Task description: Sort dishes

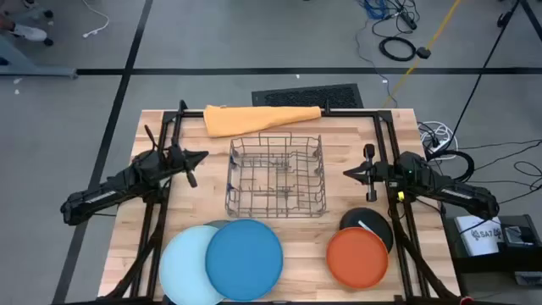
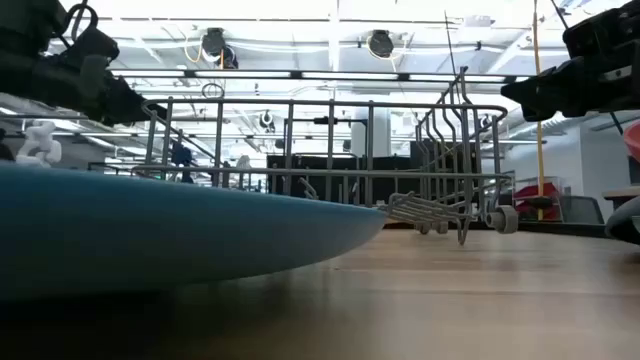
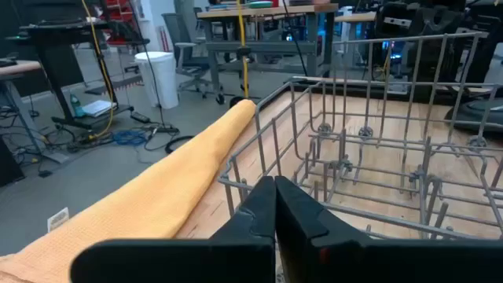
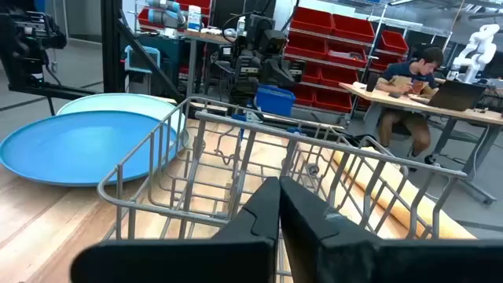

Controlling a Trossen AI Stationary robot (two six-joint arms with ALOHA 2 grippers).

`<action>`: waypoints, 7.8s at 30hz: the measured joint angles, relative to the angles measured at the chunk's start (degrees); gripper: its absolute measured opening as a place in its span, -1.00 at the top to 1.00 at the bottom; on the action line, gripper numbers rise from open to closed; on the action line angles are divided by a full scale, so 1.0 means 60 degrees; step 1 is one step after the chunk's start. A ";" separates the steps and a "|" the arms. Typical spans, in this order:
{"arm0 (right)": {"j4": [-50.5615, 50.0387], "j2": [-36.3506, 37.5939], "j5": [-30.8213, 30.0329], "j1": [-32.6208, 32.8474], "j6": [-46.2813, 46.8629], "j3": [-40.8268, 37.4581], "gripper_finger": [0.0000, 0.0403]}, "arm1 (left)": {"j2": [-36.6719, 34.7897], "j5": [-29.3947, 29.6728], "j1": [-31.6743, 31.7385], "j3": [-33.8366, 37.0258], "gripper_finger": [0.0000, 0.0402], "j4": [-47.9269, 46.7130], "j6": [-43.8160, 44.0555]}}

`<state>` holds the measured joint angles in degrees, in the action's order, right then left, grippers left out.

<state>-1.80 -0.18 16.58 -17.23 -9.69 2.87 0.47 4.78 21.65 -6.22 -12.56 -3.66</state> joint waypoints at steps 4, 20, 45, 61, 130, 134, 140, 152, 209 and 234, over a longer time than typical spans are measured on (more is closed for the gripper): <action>0.0003 -0.0001 0.0000 -0.0001 0.0000 0.0004 0.97 | -0.0004 0.0001 0.0002 0.0002 1.00 0.0000 -0.0004; 0.0002 -0.0001 0.0003 -0.0001 0.0000 0.0000 0.97 | -0.0004 0.0004 0.0003 0.0004 1.00 0.0000 -0.0004; 0.0003 -0.0001 0.0000 0.0000 0.0000 0.0004 0.97 | -0.0003 0.0003 0.0002 0.0001 1.00 0.0000 -0.0003; 0.0012 0.0003 -0.0025 -0.0001 -0.0020 0.0004 0.97 | 0.0000 0.0000 0.0003 0.0000 1.00 0.0000 -0.0003; -0.4747 -1.5476 0.0195 0.5393 0.2765 1.5073 0.97 | 0.0000 -0.6007 -0.0008 0.0004 1.00 0.2855 0.6059; -0.3482 -1.6331 0.0267 0.5817 0.2685 1.5085 0.97 | 0.0000 -0.7655 -0.0019 0.0004 1.00 0.5602 0.7023; -0.1995 -1.7697 0.0260 0.6022 0.3735 1.5073 0.97 | -0.0004 -0.8258 -0.0304 0.0000 1.00 0.9073 0.8533; -0.1529 -1.8346 -0.0720 0.6276 0.6414 1.5078 0.76 | 0.0000 -0.6992 -0.0500 -0.0004 1.00 0.9524 0.8230; -0.5615 -2.0408 -0.5982 0.8612 1.8522 1.5074 -0.09 | 0.0000 -0.7016 -0.0496 -0.0004 1.00 0.6534 0.5701; -0.4838 -2.1165 -0.6496 0.8469 1.8727 1.5078 -0.02 | 0.0000 -0.7007 -0.0496 -0.0004 1.00 0.6448 0.5468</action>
<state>-30.83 -127.17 -22.40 33.58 102.67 93.34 0.47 -37.27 18.68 -6.24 26.13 29.15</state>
